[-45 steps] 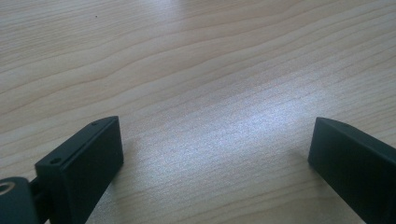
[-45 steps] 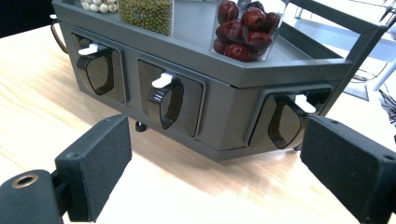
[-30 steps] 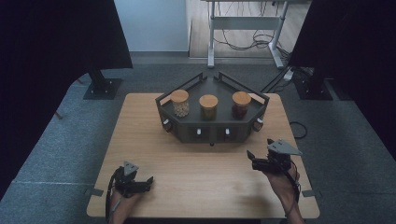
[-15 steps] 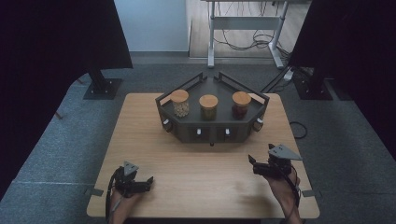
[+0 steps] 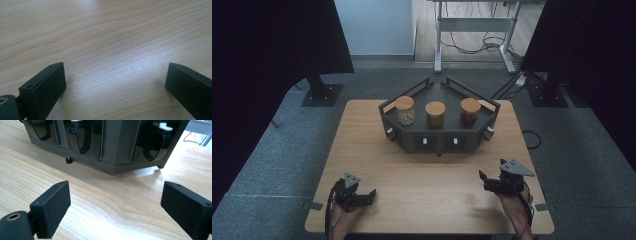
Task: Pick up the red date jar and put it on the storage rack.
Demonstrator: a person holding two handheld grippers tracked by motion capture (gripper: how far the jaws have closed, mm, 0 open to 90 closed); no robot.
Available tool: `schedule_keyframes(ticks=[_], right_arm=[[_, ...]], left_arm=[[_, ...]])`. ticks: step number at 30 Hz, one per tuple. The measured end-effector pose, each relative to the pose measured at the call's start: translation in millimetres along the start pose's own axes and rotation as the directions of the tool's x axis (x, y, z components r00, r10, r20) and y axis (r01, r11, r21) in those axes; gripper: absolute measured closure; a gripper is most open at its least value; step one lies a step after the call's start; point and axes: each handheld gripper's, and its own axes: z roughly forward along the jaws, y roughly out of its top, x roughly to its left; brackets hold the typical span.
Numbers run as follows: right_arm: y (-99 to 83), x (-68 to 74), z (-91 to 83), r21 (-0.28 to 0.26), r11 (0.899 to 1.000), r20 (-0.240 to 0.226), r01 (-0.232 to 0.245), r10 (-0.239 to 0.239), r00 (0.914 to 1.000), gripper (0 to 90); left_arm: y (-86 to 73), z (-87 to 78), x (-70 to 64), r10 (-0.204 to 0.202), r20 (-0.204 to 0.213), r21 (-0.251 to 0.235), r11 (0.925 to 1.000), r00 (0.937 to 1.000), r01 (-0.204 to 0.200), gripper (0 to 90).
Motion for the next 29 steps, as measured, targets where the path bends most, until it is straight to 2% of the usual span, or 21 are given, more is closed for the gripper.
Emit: schedule_keyframes(ticks=[29], right_arm=[[-32.6,-2.3,10.9,0.064,0.997,0.023,-0.032,0.03,0.9993,8.2]], left_arm=[[0.0,0.0,0.0,0.0,0.0,0.0,1.0,1.0,0.0,2.8]])
